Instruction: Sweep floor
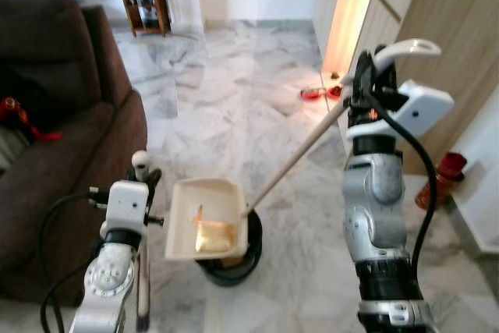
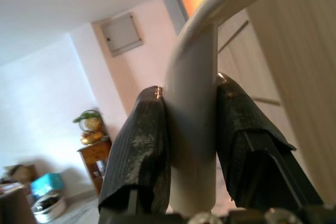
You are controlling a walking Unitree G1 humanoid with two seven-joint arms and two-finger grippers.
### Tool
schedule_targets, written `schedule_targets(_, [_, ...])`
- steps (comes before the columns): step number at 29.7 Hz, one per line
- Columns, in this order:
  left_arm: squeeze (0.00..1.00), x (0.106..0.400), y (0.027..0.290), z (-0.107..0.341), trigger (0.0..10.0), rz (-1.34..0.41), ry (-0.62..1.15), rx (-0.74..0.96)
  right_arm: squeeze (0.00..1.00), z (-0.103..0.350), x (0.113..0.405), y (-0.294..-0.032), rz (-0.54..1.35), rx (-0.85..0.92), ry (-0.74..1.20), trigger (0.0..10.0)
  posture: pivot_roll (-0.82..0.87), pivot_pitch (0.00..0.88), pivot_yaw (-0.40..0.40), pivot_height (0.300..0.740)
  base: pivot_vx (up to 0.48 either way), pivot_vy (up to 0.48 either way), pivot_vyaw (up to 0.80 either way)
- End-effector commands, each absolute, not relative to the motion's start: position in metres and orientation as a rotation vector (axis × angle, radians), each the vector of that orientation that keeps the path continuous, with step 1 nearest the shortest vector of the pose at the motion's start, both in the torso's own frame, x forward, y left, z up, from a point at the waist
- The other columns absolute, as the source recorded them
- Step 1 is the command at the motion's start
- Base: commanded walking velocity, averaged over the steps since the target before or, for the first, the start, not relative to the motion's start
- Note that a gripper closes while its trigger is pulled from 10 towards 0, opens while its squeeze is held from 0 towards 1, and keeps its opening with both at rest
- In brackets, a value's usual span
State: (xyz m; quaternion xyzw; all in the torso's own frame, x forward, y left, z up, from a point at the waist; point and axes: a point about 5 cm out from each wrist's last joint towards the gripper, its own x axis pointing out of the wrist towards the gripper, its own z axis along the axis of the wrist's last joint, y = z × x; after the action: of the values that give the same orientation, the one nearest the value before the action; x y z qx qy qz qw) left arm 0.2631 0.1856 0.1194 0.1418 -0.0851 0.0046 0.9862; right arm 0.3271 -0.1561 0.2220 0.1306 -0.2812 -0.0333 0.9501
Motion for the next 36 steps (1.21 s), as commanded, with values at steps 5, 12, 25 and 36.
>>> schedule_targets(5, [0.00,0.264,0.191,0.131,10.0,0.033,-0.219,0.317,0.00,0.244,0.325,-0.148,-0.027,0.265,-0.663,10.0,0.01,0.000,0.027,0.740,0.334,0.000,0.00])
schedule_targets(12, [0.00,0.265,0.191,0.132,10.0,0.037,-0.224,0.316,0.00,0.244,0.325,-0.148,-0.018,0.265,-0.663,10.0,0.01,0.000,0.024,0.740,0.334,0.000,0.00])
schedule_targets(25, [0.00,0.265,0.189,0.129,10.0,0.038,-0.221,0.308,0.00,0.244,0.325,-0.146,0.003,0.262,-0.657,10.0,0.01,0.000,0.018,0.740,0.334,0.000,0.00])
schedule_targets(36, [0.00,0.267,0.187,0.131,10.0,0.023,-0.241,0.294,0.00,0.247,0.323,-0.136,0.040,0.277,-0.662,10.0,0.01,0.000,0.021,0.740,0.030,0.000,0.00])
